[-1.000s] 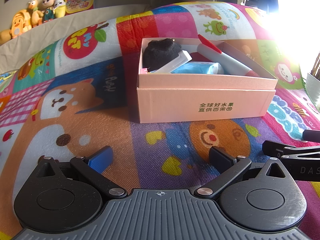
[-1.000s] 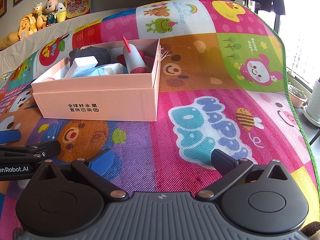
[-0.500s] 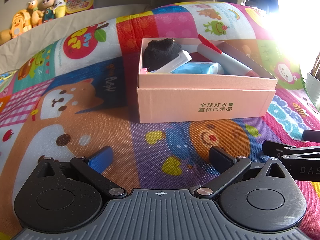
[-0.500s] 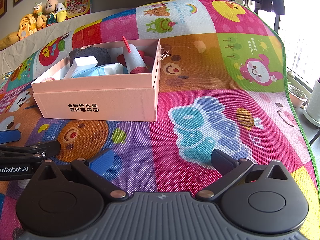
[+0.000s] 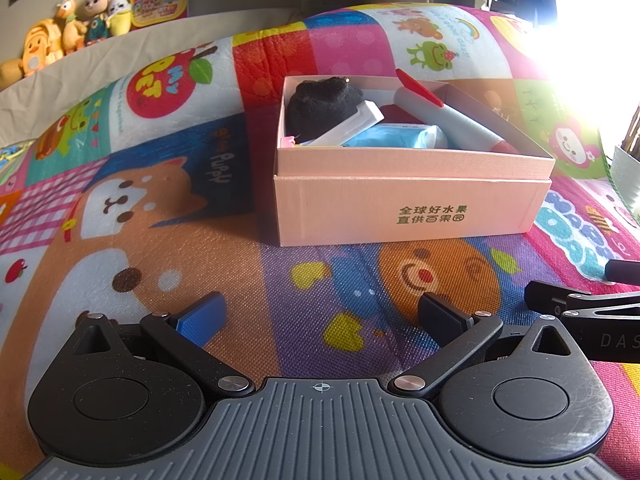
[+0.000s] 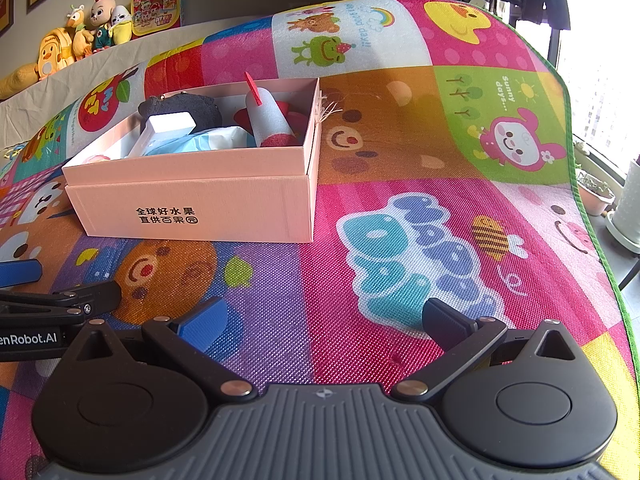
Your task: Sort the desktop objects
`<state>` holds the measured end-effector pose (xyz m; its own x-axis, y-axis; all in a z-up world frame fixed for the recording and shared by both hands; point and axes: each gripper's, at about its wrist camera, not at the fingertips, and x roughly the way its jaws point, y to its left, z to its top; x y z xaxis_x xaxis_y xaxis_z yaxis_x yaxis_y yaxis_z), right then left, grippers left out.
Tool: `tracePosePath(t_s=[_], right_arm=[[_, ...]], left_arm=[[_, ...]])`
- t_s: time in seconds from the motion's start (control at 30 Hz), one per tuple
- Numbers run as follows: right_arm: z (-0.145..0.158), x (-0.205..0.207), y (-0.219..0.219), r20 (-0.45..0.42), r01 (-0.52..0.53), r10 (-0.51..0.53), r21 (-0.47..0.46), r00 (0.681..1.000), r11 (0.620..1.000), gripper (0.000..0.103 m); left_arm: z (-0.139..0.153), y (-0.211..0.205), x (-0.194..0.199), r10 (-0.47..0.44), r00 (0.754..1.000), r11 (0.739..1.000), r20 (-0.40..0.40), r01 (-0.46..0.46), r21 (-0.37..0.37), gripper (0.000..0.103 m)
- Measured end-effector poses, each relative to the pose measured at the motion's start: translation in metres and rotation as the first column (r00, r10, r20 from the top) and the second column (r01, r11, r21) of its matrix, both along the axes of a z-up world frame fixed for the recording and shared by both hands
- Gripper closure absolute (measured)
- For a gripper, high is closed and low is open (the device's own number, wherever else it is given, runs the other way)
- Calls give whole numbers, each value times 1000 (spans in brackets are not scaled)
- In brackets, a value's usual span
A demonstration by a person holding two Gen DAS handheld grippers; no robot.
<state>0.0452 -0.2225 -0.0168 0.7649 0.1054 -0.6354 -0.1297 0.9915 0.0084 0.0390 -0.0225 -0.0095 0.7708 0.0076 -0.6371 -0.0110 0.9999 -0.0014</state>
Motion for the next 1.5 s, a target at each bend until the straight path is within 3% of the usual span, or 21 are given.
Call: tracePosePath(t_s=[1.13,1.37,1.5], right_arm=[[0,0,-1,0,0,0,0,1000,1000,0],[0,0,-1,0,0,0,1,1000,1000,0],[1,0,-1,0,0,0,1,1000,1000,0]], left_arm=[[0,-2,-1,2,1000,1000,0,-2,3,0],[7,1,-4,-15,997,1000,-79,15,-3,0],[6,3,-5,-11,997,1000,-70,10,-13,0]])
